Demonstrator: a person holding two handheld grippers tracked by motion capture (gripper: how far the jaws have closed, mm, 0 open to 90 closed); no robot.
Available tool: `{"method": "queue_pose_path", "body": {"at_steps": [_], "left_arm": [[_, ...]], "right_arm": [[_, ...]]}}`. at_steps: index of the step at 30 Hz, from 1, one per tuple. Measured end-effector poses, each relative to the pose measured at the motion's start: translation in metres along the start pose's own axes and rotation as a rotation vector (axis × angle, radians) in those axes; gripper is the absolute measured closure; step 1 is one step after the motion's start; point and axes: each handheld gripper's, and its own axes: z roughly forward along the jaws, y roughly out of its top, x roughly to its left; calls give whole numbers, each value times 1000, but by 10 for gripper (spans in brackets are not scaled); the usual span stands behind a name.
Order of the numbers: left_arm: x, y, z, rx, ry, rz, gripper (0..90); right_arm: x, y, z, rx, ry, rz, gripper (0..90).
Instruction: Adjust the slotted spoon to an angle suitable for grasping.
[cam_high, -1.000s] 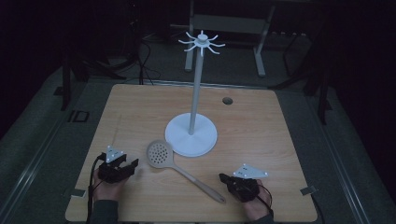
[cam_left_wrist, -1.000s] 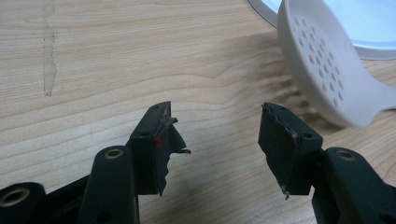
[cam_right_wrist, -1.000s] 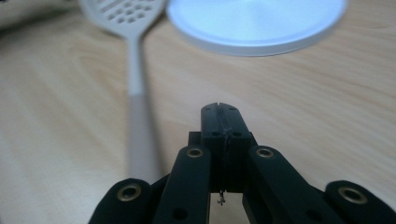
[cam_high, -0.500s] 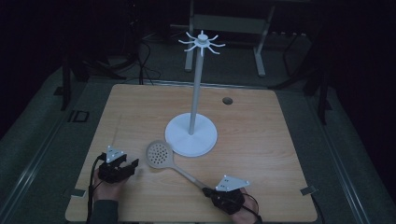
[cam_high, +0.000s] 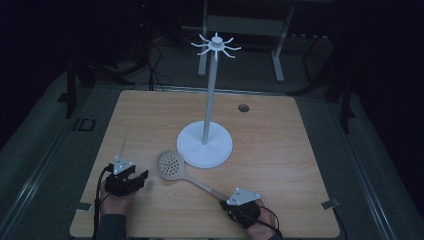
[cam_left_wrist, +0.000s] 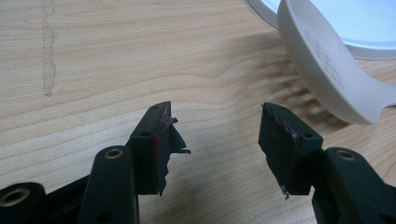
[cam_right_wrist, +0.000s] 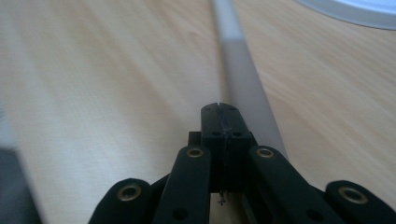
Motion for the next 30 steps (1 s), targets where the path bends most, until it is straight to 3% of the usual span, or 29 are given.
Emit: {"method": "queue_pose_path", "body": {"at_steps": [6, 7, 12, 19, 24, 26, 30], "left_arm": [[0, 0, 0, 4, 1, 2, 450], [0, 0, 0, 3, 1, 3, 450], [-1, 0, 0, 5, 2, 2, 450], [0, 0, 0, 3, 2, -2, 450], [1, 0, -1, 0, 2, -6, 450], [1, 0, -1, -1, 1, -4, 450], [1, 0, -2, -11, -5, -7, 451]], "right_arm": [[-21, 0, 0, -6, -49, 50, 900], [-35, 1, 1, -17, -65, 97, 900], [-57, 1, 3, -36, -92, 160, 900], [-77, 6, 8, -46, -149, 209, 900], [-84, 3, 3, -52, -182, 245, 899], [-94, -3, -8, -66, -228, 310, 900], [-108, -10, -15, -77, -276, 404, 900]]}}
